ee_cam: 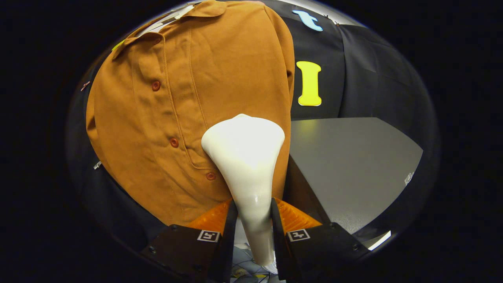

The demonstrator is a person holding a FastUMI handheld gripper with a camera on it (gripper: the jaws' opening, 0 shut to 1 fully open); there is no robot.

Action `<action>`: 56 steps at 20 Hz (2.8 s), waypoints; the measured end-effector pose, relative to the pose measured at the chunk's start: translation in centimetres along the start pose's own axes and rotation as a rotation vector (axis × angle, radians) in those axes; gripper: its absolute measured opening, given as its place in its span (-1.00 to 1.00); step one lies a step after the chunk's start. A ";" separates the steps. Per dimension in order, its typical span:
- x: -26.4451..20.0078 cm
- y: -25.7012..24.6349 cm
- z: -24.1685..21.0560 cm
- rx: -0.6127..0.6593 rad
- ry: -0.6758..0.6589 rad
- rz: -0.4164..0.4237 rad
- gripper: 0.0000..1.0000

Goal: Iron the clothes twice with a garment steamer, once on the left side and once on the right side.

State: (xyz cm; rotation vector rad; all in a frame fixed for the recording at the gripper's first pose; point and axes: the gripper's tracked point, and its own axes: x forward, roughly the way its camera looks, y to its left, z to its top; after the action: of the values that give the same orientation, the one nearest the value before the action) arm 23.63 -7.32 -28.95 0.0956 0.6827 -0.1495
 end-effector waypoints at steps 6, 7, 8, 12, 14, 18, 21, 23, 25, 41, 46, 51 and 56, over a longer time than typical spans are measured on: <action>-1.7 -0.5 -0.5 -0.006 -0.003 -0.010 -0.05; -2.5 -0.5 0.1 -0.007 -0.022 -0.012 -0.05; -3.2 -0.4 0.9 -0.006 -0.048 -0.013 -0.05; -6.8 1.3 5.7 -0.011 -0.186 0.001 -0.05; -8.6 2.8 8.1 -0.019 -0.258 0.018 -0.06; -11.4 6.5 11.8 -0.035 -0.381 0.069 -0.06; -12.6 9.6 13.5 -0.053 -0.435 0.118 -0.06; -13.0 11.5 14.1 -0.068 -0.455 0.147 -0.06; -13.1 13.3 14.4 -0.078 -0.465 0.177 -0.06; -8.0 18.3 11.1 -0.123 -0.333 0.169 -0.06; -6.3 18.2 9.0 -0.129 -0.272 0.163 -0.05; -4.8 17.8 6.0 -0.138 -0.197 0.160 -0.05; -3.1 17.4 2.0 -0.147 -0.098 0.149 -0.05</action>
State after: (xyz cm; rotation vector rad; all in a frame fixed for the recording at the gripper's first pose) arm 25.44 9.86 -24.78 -0.0025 0.5845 0.0388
